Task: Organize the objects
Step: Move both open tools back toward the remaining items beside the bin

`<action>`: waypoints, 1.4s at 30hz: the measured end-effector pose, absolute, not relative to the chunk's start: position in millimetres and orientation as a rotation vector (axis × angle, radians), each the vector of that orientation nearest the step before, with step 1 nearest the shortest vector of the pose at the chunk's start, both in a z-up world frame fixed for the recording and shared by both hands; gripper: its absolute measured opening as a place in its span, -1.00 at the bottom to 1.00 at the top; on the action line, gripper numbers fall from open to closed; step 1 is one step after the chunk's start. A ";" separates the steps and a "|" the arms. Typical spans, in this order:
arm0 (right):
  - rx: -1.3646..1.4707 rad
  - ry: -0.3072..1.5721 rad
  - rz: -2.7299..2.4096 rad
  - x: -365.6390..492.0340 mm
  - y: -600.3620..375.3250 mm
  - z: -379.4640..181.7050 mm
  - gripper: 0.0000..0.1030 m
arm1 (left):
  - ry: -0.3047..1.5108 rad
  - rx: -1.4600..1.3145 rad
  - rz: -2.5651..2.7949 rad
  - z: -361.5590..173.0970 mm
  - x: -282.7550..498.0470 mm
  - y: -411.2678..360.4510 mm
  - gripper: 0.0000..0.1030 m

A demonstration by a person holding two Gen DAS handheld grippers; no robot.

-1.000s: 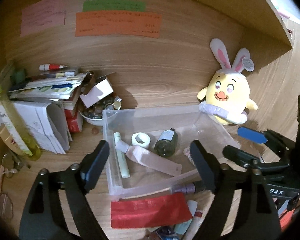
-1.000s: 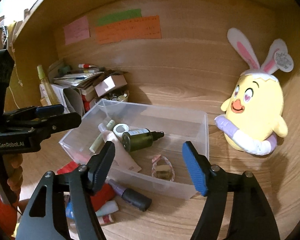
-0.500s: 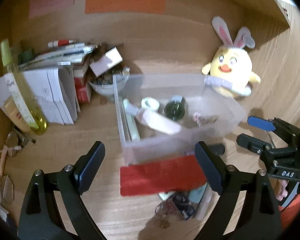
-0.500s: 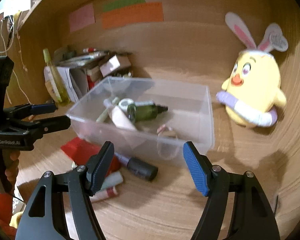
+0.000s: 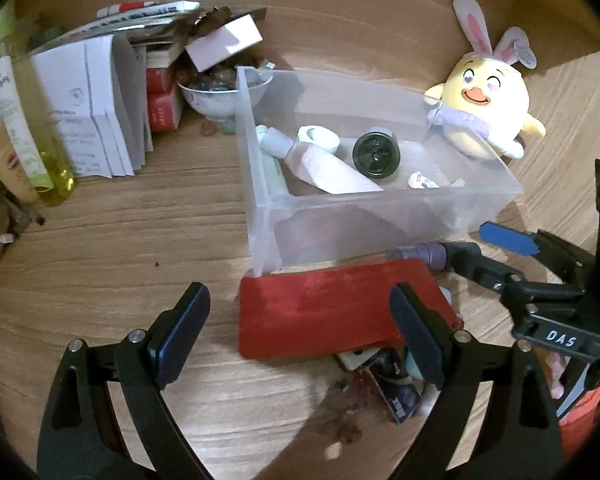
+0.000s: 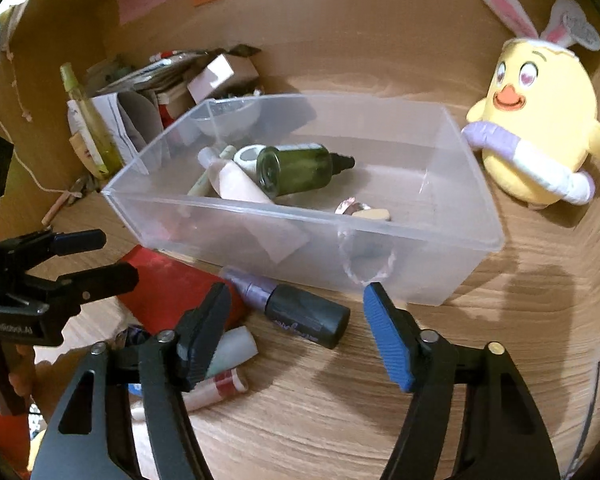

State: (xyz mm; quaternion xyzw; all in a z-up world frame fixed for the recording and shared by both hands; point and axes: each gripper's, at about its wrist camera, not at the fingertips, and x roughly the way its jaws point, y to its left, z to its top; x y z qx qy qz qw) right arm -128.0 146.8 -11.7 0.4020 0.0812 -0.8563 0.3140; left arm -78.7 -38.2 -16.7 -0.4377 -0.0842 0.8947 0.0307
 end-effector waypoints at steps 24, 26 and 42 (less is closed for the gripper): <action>1.185 0.227 -2.235 -136.5 173.9 -31.1 -0.22 | -0.290 -1.432 2.781 -27.6 -61.5 -73.7 0.78; 1.177 0.204 -2.229 -135.7 177.8 -28.1 -0.22 | -0.243 -1.389 2.776 -19.3 -58.8 -62.6 0.78; 1.193 0.093 -2.189 -150.2 162.9 -22.7 0.09 | -0.018 -1.346 2.582 -25.0 -92.2 18.7 0.79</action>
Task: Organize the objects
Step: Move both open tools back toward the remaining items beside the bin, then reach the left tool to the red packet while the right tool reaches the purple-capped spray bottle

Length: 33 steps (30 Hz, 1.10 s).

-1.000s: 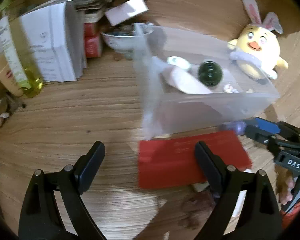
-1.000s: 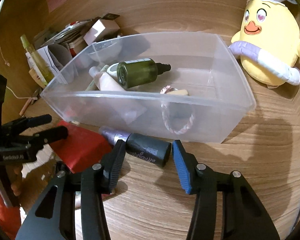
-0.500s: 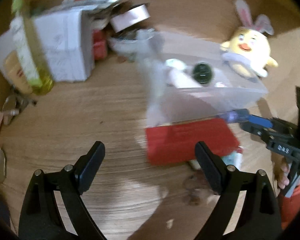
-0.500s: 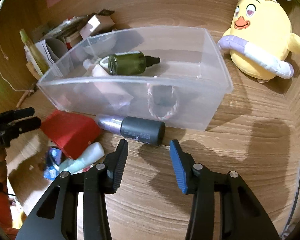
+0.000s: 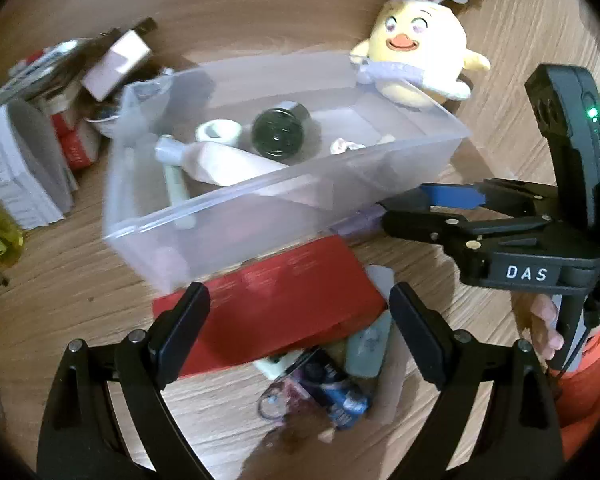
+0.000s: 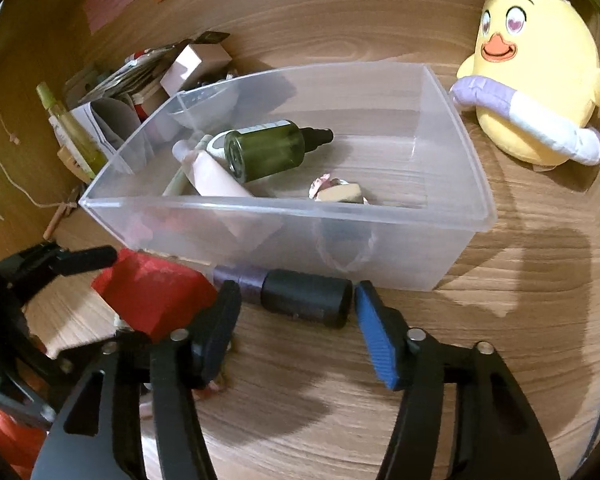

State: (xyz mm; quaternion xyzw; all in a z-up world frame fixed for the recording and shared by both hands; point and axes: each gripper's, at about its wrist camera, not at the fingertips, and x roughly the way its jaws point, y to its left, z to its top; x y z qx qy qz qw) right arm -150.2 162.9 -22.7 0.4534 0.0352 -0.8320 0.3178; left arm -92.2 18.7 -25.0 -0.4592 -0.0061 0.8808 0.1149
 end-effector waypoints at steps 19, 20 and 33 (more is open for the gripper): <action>1.202 0.205 -2.188 -146.0 161.9 -32.5 -0.16 | -0.110 -1.386 2.597 -34.1 -90.0 1.2 0.65; 1.202 0.224 -2.193 -144.3 162.3 -32.5 -0.21 | -0.113 -1.385 2.601 -33.3 -89.1 0.0 0.61; 1.110 0.325 -2.159 -126.9 155.3 -10.0 -0.06 | -0.170 -1.350 2.607 -27.8 -75.2 -12.3 0.28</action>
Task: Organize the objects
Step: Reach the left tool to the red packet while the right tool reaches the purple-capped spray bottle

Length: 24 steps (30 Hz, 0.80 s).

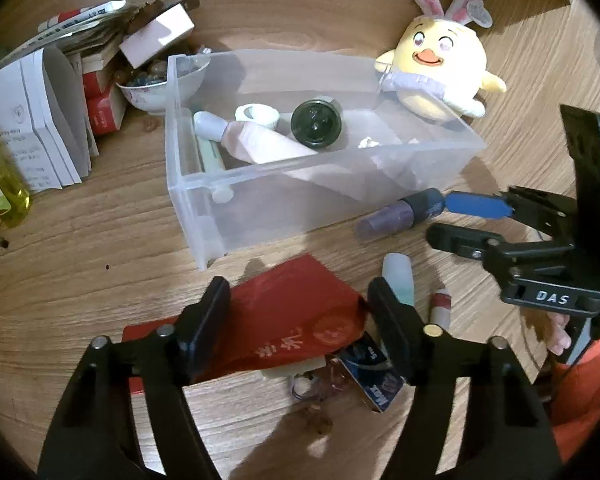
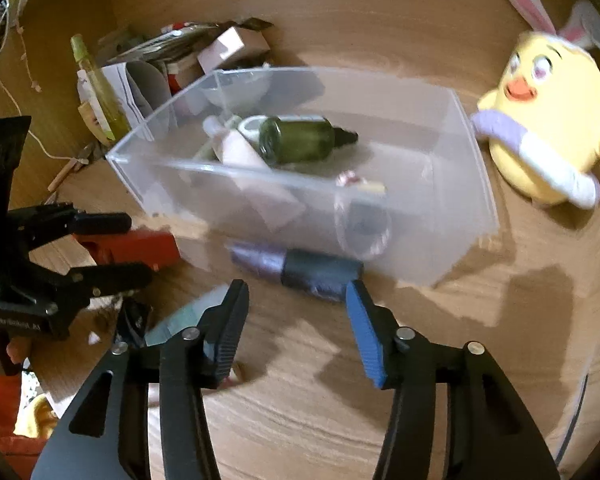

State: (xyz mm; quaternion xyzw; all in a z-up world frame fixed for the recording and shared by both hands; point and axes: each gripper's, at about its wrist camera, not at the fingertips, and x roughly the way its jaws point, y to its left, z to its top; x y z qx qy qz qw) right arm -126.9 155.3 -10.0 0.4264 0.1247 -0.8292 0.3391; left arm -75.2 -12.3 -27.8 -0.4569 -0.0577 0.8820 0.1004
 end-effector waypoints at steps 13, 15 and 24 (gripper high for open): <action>1.101 0.475 -2.109 -133.9 125.3 -8.9 0.19 | -0.316 -1.344 2.561 -18.6 -68.1 -41.1 0.21; 1.106 0.489 -2.102 -132.5 124.9 -8.6 0.19 | -0.311 -1.339 2.553 -18.0 -64.1 -43.5 0.26; 1.116 0.562 -2.071 -121.4 125.6 -9.0 0.19 | -0.233 -1.378 2.579 -25.7 -70.6 -48.7 0.37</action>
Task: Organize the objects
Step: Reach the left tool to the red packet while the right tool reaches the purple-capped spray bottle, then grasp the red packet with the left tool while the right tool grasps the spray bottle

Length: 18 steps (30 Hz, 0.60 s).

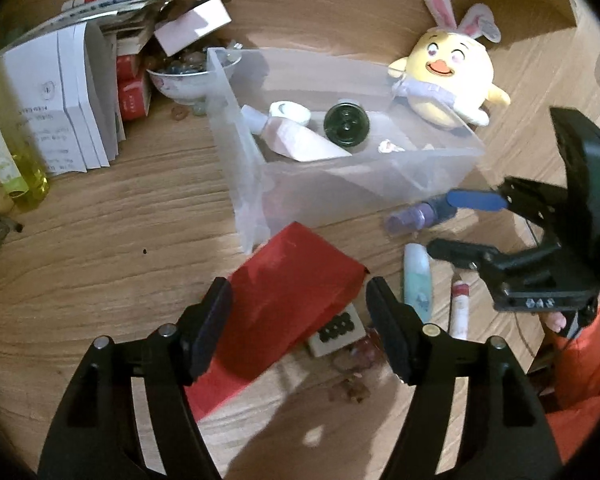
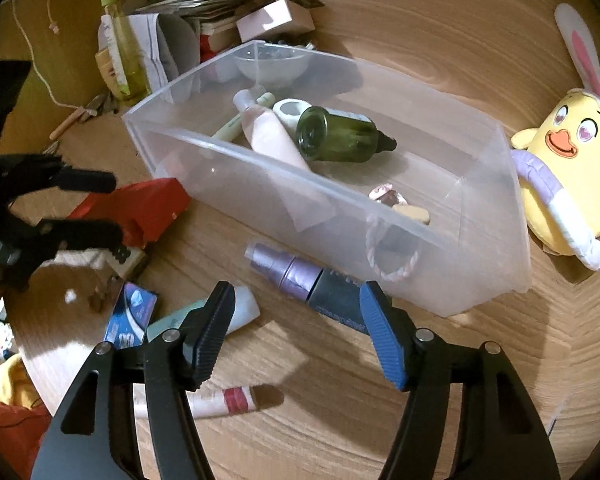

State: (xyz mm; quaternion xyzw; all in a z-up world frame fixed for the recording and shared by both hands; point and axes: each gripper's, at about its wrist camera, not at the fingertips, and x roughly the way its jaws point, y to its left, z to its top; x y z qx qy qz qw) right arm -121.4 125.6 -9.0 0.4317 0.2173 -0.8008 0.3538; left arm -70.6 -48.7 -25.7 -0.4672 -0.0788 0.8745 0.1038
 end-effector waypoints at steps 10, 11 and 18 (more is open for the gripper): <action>1.115 0.576 -2.063 -128.3 119.3 -10.3 0.33 | -0.241 -1.422 2.505 -40.5 -93.9 -45.2 0.63; 1.112 0.584 -2.061 -128.8 118.6 -10.7 0.36 | -0.241 -1.419 2.505 -40.9 -92.8 -46.0 0.63; 1.113 0.634 -2.019 -122.7 117.5 -11.3 0.39 | -0.278 -1.420 2.518 -41.1 -81.7 -54.8 0.58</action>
